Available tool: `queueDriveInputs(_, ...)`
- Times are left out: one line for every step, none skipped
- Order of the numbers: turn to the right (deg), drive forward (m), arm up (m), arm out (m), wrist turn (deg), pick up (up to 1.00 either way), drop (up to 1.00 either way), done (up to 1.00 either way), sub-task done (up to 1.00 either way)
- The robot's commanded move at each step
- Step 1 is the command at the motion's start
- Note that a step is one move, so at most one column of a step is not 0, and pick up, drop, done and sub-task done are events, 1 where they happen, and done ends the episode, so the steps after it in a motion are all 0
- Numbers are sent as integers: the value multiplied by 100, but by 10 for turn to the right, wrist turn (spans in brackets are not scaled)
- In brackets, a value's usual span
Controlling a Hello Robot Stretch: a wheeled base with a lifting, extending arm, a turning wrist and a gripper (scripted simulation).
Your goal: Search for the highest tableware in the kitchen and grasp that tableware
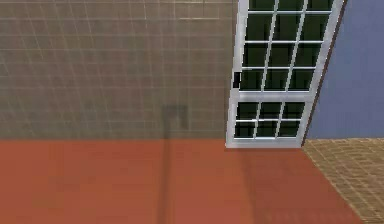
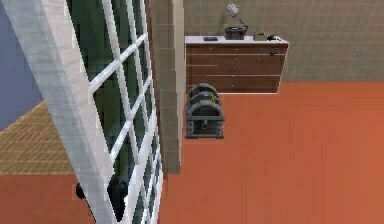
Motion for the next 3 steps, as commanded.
queueDriveInputs(180,0,0,0,0,0,0,0,0)
queueDriveInputs(0,20,0,0,0,0,0,0,0)
queueDriveInputs(-450,0,0,0,0,0,0,0,0)
